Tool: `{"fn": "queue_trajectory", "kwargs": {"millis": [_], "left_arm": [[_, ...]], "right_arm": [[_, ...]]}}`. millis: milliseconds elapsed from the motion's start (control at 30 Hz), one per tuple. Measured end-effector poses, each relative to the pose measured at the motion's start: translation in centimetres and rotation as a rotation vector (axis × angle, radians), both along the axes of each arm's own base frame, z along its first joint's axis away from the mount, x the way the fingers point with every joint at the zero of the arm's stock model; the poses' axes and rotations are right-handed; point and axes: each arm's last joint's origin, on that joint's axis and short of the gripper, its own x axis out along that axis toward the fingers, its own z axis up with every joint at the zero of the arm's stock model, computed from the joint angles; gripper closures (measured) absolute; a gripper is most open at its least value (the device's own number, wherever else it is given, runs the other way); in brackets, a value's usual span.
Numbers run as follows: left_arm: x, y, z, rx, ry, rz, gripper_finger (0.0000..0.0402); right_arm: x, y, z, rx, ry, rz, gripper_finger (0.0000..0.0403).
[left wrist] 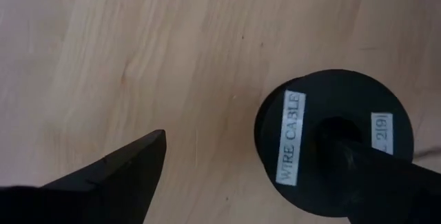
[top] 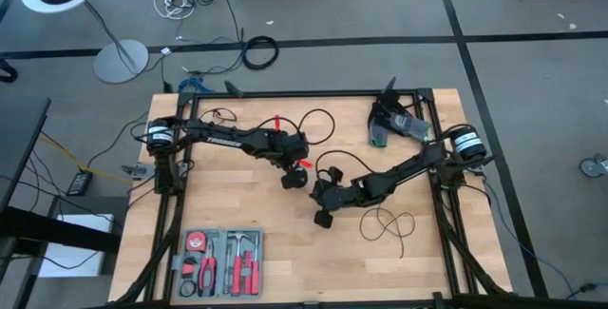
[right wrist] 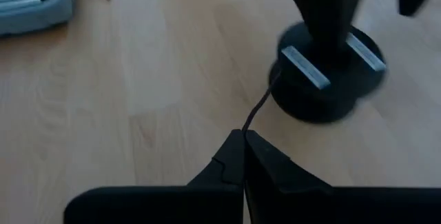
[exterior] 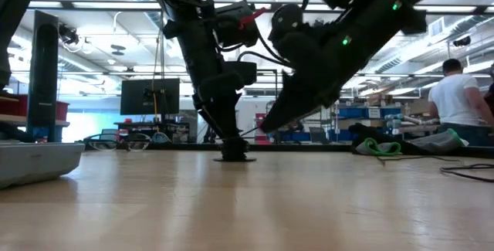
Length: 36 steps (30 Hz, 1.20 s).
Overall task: Coil cords
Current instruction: Uncoil the black wire from the black spool
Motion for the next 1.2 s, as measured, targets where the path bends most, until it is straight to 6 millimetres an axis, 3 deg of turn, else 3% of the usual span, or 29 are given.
{"fn": "queue_trajectory", "kwargs": {"millis": [367, 833, 1100, 1200], "left_arm": [[-0.3, 0.2, -0.1, 0.022, 0.032, 0.019, 0.0023], [-0.2, 0.9, 0.1, -0.03, -0.007, 0.044, 0.0023], [0.1, 0.8, 0.2, -0.058, -0.036, 0.027, 0.0023], [-0.8, 1.1, -0.6, -0.014, 0.055, 0.045, 0.0023]], "right_arm": [[-5.1, 2.9, 2.9, 0.103, 0.197, -0.051, 0.0403], [-14.3, 9.2, 4.0, 0.233, 0.347, -0.315, 0.0403], [-17.1, 10.9, 4.1, 0.277, 0.313, -0.421, 0.0402], [-18.2, 11.3, 3.9, 0.305, 0.412, -0.444, 0.0402]]}}
